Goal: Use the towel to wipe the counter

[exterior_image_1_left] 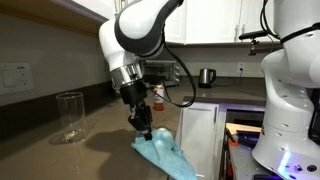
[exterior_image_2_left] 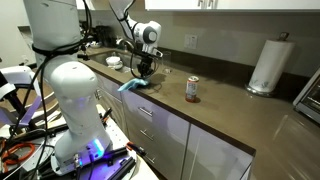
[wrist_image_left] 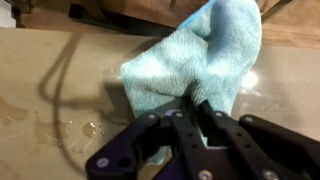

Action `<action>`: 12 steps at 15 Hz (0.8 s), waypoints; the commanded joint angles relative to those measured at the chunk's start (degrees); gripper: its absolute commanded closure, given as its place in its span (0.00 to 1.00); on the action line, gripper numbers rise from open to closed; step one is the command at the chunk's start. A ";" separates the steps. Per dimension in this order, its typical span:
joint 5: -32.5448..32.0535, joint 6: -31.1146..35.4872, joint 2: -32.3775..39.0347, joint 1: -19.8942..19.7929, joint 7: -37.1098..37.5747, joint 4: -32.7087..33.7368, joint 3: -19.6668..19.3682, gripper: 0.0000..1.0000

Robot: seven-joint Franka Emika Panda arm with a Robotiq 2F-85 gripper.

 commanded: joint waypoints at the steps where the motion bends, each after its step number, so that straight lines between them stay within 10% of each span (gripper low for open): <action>1: -5.03 -3.57 2.61 1.76 4.95 4.23 -0.82 0.95; 12: -8.68 1.91 6.44 2.72 3.45 5.78 -1.25 0.91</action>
